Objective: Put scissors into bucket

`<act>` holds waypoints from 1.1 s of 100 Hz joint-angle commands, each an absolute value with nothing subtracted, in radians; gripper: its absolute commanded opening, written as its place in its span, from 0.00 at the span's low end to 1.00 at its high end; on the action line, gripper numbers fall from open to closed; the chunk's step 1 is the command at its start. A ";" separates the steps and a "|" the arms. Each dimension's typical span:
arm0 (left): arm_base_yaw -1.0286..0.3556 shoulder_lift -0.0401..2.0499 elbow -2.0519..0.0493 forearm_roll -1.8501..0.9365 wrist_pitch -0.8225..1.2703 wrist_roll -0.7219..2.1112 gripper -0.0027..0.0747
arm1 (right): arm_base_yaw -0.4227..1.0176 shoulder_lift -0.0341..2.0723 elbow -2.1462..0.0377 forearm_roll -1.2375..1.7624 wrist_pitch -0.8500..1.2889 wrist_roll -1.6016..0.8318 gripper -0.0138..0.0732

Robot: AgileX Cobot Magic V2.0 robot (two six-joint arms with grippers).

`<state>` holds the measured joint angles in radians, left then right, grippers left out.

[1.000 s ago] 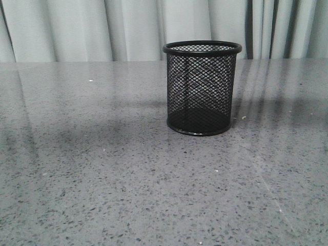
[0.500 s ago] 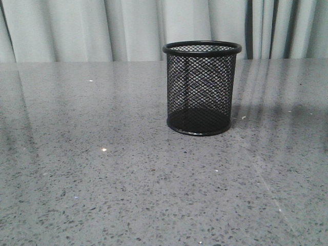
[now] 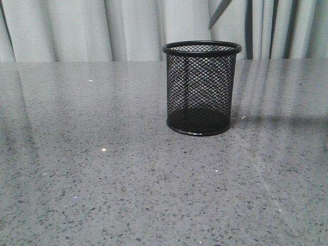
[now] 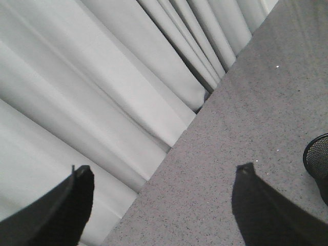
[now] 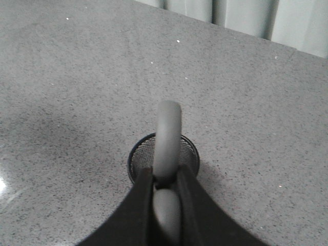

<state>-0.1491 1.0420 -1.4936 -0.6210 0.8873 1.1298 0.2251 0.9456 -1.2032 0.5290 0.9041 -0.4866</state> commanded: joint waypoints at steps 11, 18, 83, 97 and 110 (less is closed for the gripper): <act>-0.147 1.028 -1.525 -0.665 0.825 1.116 0.70 | 0.223 1.002 -1.239 0.533 0.846 -0.480 0.09; -0.147 1.028 -1.525 -0.665 0.825 1.116 0.70 | 0.223 1.036 -1.239 0.532 0.829 -0.485 0.09; -0.147 1.029 -1.525 -0.665 0.825 1.116 0.70 | 0.277 1.200 -1.239 0.532 0.789 -0.489 0.31; -0.147 1.029 -1.525 -0.665 0.825 1.116 0.70 | 0.277 1.200 -1.239 0.535 0.785 -0.489 0.45; -0.147 1.029 -1.525 -0.665 0.824 1.116 0.70 | 0.277 1.188 -1.270 0.535 0.785 -0.489 0.46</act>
<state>-0.1491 1.0420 -1.4936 -0.6210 0.8873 1.1285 0.2781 1.2198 -1.2132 0.5078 0.8438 -0.4844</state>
